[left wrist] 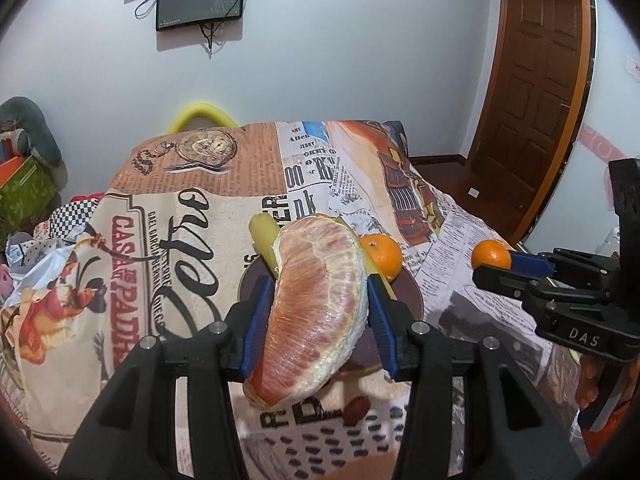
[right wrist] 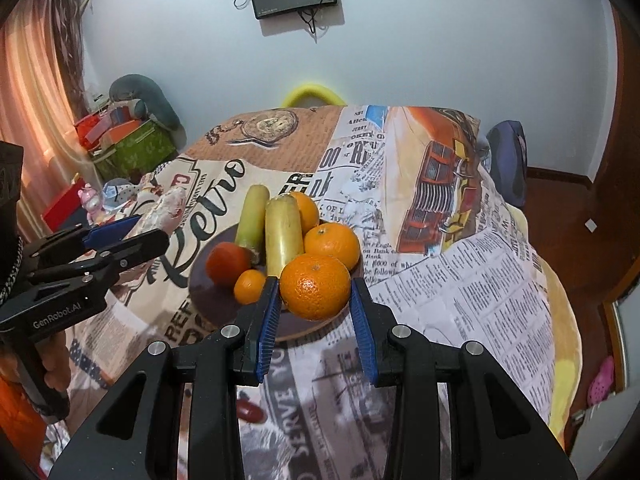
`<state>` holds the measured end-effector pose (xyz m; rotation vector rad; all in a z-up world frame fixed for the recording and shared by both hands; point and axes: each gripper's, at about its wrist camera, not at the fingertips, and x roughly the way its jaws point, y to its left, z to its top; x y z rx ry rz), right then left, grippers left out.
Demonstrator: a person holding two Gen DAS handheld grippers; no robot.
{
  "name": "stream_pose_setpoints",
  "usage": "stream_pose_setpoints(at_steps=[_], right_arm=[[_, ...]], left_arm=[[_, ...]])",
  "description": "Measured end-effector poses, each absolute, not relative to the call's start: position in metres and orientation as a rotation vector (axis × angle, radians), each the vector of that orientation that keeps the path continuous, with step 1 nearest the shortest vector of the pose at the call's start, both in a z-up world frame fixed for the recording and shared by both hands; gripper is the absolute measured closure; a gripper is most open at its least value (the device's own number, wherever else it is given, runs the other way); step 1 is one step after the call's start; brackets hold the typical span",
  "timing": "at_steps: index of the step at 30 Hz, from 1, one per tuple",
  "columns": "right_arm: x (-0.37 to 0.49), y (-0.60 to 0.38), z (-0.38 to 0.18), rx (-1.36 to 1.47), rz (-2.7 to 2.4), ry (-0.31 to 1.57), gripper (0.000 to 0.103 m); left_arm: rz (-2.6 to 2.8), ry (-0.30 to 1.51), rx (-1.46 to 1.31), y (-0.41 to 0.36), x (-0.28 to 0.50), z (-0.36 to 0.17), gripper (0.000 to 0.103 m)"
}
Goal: Organize fruits
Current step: 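Carry the pomelo segment and mandarin onto the plate and open both tools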
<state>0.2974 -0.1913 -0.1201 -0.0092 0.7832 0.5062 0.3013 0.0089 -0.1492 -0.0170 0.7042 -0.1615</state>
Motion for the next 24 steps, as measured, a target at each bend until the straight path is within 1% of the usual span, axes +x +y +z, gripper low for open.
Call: stream_pose_setpoints(at_steps=[13,24], right_arm=[[0.333,-0.180,-0.157,-0.023,0.523,0.869,0.071],[0.349,-0.172,-0.169,-0.046,0.535,0.905,0.071]], left_arm=[[-0.164,0.766,-0.032,-0.003,0.348,-0.182,0.056],[-0.166,0.804,-0.038,-0.005,0.370,-0.196,0.056]])
